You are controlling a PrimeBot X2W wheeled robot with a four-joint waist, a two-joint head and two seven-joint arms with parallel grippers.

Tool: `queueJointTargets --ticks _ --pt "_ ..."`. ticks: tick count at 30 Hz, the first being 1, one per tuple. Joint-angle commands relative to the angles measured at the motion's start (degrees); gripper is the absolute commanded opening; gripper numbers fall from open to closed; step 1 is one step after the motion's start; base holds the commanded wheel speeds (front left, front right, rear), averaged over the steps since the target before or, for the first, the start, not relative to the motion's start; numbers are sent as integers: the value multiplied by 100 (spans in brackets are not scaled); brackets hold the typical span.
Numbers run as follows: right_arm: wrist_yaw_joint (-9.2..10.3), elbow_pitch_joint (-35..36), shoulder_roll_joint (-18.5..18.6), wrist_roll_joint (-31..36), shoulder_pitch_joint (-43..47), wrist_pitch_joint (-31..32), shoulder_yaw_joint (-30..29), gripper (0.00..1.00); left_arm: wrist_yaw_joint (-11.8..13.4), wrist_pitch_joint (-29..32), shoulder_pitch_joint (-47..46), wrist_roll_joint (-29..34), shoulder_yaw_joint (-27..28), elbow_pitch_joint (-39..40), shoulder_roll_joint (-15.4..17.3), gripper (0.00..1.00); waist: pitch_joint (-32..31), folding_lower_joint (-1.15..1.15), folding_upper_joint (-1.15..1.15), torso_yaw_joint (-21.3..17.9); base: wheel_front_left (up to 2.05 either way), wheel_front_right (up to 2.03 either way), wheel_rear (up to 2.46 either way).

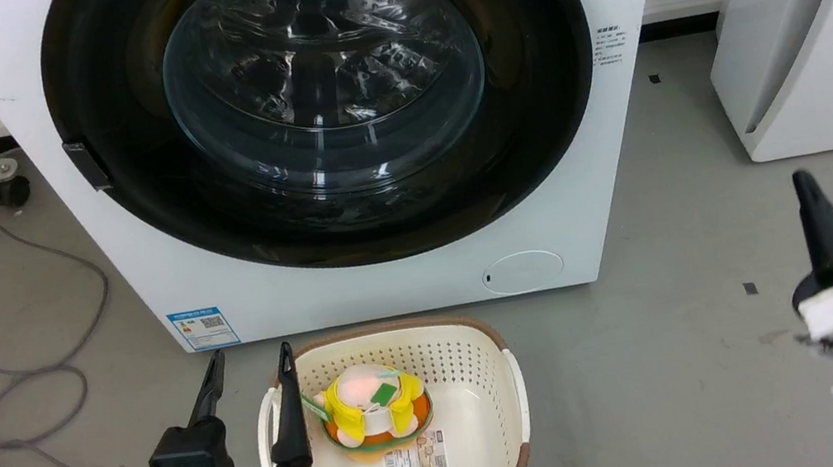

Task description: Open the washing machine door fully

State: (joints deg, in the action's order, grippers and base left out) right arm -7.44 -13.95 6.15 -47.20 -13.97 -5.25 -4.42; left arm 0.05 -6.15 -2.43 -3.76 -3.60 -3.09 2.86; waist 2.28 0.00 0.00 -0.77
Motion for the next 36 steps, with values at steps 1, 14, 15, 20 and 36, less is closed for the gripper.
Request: queueJointTargets --ticks 1,14,15,20,36 --pt "-3 -203 119 -341 -327 -42 0 0 10 -63 -103 -64 -34 25 3 100 32 0 0 1 0 0 0" --pt "-3 -1718 897 -1609 -2369 261 524 0 -29 -219 -307 -92 -134 164 3 100 380 0 0 107 0 0 0" --pt "-3 -1860 954 -1688 -2556 323 594 0 -33 -231 -328 -97 -141 179 3 100 418 0 0 121 0 0 0" --pt "-3 -2617 1162 -1992 -3553 705 1011 0 -39 -291 -428 -119 -182 258 3 100 617 0 0 176 0 0 0" --pt "-4 -3947 1369 -2475 -5932 1824 2343 0 -16 -470 -749 -183 -333 413 2 100 1167 0 0 285 0 0 0"
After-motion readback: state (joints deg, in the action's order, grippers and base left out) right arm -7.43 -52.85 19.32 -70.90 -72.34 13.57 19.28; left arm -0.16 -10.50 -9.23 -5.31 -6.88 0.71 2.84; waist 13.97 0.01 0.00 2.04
